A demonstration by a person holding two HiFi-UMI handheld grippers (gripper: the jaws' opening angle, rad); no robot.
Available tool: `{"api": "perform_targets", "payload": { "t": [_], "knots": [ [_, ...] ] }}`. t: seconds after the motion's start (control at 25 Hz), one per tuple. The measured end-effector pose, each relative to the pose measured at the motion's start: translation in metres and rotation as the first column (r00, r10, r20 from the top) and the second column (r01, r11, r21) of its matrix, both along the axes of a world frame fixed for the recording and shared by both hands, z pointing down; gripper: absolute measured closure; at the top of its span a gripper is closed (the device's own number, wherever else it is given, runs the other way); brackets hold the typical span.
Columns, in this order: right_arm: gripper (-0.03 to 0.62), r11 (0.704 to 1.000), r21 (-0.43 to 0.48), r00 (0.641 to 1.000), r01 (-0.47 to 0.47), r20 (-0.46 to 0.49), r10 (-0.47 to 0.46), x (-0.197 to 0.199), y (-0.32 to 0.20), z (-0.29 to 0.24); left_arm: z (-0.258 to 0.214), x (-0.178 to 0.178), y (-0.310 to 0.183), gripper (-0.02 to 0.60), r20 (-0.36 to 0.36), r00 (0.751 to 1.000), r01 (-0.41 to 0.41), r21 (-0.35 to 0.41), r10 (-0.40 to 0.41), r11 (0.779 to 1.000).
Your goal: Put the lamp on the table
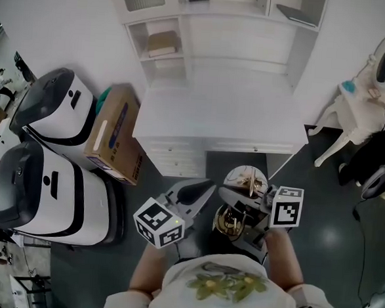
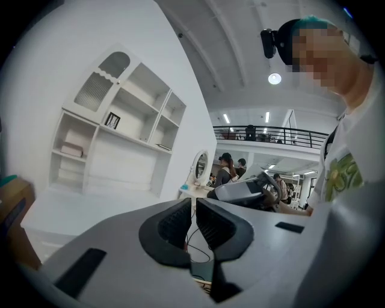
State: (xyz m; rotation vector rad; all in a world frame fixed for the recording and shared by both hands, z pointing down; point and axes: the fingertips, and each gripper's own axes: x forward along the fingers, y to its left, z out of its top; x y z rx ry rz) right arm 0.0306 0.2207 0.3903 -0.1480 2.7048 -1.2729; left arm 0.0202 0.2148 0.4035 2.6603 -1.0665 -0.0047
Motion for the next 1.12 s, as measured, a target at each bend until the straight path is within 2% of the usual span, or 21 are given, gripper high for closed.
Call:
{"api": "perform_targets", "payload": {
  "t": [0.56, 0.88, 1.12],
  "knots": [
    [0.562, 0.999, 0.017, 0.999, 0.044, 0.002, -0.044, -0.021, -0.113, -0.01, -0.001, -0.02, -0.116, 0.534, -0.006, 1.0, 0.022, -0.019, -0.022, 1.0],
    [0.562, 0.995, 0.028, 0.996, 0.092, 0.002, -0.092, -0.021, -0.157, -0.01, 0.007, -0.015, -0.172, 0.534, -0.015, 0.999, 0.042, -0.015, -0.042, 0.999],
    [0.563, 0.992, 0.038, 0.993, 0.118, 0.013, -0.119, -0.023, -0.185, -0.023, 0.02, -0.014, -0.196, 0.534, 0.006, 0.999, 0.048, -0.053, -0.048, 0.997]
  ]
}}
